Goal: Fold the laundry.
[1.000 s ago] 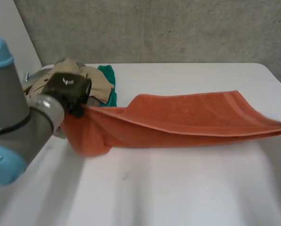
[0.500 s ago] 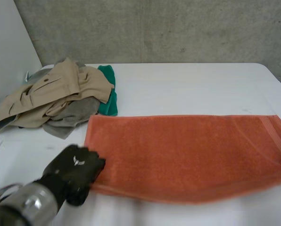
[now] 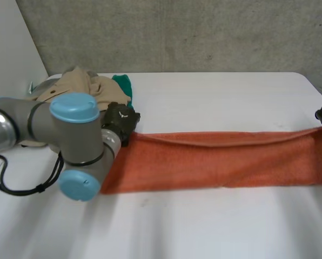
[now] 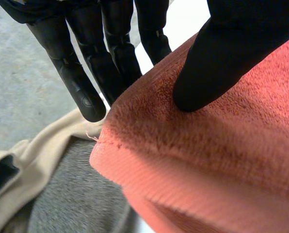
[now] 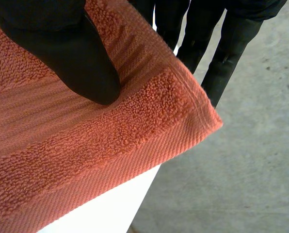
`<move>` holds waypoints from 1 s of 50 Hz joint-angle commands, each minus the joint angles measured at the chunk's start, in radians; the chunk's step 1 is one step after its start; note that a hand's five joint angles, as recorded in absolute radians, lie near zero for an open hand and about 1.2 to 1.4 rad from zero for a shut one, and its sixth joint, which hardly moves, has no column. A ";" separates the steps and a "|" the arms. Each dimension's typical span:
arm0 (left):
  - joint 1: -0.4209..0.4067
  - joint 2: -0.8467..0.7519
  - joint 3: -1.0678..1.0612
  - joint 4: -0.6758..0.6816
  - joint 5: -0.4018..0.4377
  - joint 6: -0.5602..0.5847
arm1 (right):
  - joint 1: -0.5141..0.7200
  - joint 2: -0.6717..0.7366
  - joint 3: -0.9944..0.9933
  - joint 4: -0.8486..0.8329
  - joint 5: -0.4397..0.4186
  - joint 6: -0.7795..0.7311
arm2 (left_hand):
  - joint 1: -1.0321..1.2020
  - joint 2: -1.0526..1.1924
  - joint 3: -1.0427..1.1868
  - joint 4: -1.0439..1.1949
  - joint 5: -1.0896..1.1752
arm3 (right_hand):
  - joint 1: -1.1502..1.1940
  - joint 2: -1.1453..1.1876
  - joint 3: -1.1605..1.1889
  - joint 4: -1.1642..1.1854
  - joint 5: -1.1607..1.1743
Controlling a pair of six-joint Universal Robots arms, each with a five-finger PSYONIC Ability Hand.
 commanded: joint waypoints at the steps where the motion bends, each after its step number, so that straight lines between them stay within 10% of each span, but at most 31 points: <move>1: 0.000 -0.131 0.172 0.040 -0.039 0.062 | 0.032 0.116 -0.101 -0.069 0.045 0.015 | 0.257 0.198 0.202 0.195 0.234 | 0.258 0.215 0.201 0.196 0.233; 7: -0.002 -0.201 0.252 0.049 -0.042 0.081 | 0.045 0.178 -0.146 -0.075 0.053 0.019 | 0.257 0.198 0.202 0.195 0.234 | 0.258 0.215 0.201 0.196 0.233; 10: -0.003 -0.206 0.255 0.049 -0.040 0.081 | 0.062 0.189 -0.155 -0.107 0.068 0.021 | -0.037 -0.096 -0.091 -0.099 -0.059 | -0.964 -1.007 -1.020 -1.025 -0.989; 11: -0.006 -0.202 0.253 0.051 -0.044 0.082 | 0.062 0.186 -0.155 -0.118 0.074 0.022 | -0.603 -0.662 -0.658 -0.665 -0.626 | -0.964 -1.007 -1.020 -1.025 -0.989; 15: -0.015 -0.180 0.253 0.054 -0.071 0.079 | 0.062 0.152 -0.144 -0.181 0.105 0.074 | -0.965 -1.024 -1.020 -1.027 -0.988 | -0.964 -1.007 -1.020 -1.025 -0.989; 33: -0.034 0.156 -0.046 0.051 -0.090 0.018 | -0.177 -0.193 0.193 0.094 -0.234 0.239 | -0.965 -1.024 -1.020 -1.027 -0.988 | -0.807 -0.850 -0.864 -0.869 -0.832; 50: -0.064 0.237 -0.234 0.057 -0.085 -0.084 | -0.286 -0.109 0.313 -0.063 -0.279 0.121 | -0.965 -1.024 -1.020 -1.027 -0.988 | -0.636 -0.680 -0.693 -0.698 -0.662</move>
